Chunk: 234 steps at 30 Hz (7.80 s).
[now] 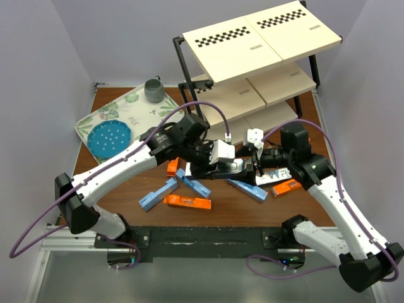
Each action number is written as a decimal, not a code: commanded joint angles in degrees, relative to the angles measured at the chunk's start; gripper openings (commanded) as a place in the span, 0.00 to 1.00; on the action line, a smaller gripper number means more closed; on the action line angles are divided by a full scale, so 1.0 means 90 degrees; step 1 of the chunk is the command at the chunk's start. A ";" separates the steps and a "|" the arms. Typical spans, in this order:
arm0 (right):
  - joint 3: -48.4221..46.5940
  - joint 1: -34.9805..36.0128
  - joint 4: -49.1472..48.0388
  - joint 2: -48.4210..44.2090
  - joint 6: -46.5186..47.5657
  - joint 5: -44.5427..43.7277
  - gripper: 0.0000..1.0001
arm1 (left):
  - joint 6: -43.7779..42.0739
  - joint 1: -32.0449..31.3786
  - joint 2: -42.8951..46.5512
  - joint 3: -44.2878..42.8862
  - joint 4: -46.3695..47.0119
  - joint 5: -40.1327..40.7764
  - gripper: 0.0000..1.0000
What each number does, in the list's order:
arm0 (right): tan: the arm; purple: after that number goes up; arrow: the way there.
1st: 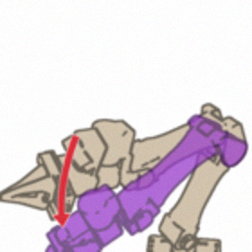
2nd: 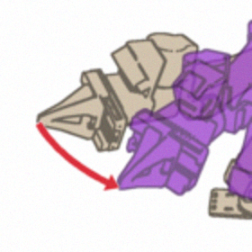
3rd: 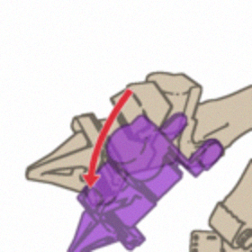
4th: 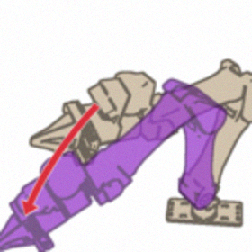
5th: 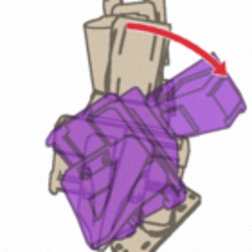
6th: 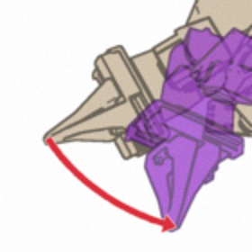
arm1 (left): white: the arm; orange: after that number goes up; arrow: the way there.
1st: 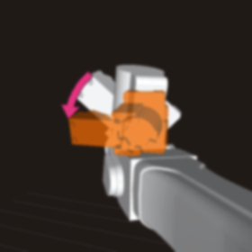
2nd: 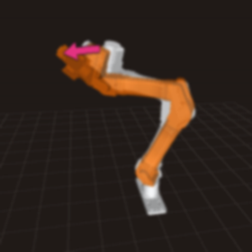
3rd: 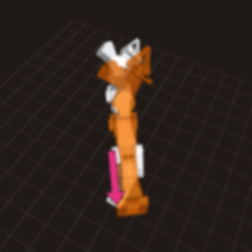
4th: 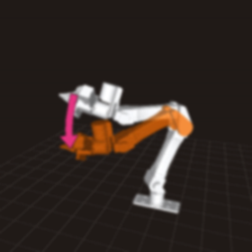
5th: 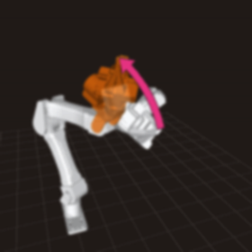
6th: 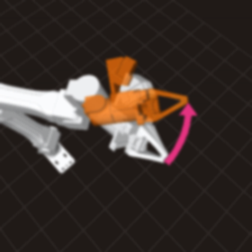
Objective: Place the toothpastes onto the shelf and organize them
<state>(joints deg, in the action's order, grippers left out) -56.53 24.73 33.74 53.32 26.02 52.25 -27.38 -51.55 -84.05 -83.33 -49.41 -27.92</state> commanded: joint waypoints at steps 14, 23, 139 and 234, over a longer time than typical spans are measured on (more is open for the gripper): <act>0.0041 0.0240 -0.0300 -0.0094 -0.0107 -0.0327 0.46 | -0.0279 -0.0024 0.0257 -0.0194 0.0285 -0.0218 0.17; 0.0529 0.0240 -0.0516 -0.0240 -0.0556 -0.0883 0.25 | 0.0053 -0.0024 0.0842 0.0400 0.1074 0.0338 0.86; 0.0618 -0.4086 -0.7069 0.5442 -0.9102 -0.5102 0.72 | 0.1626 0.1187 0.5540 0.6847 0.7814 0.8395 0.99; 0.0129 -0.0268 -0.0613 0.4407 0.4765 -0.7085 0.99 | 0.1782 0.1206 0.6361 0.6749 0.7384 0.7702 0.99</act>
<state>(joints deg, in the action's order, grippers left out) -55.16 21.87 32.34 92.53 65.95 -9.58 -11.55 -40.97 -26.48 -21.63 15.55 42.13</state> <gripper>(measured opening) 0.985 0.994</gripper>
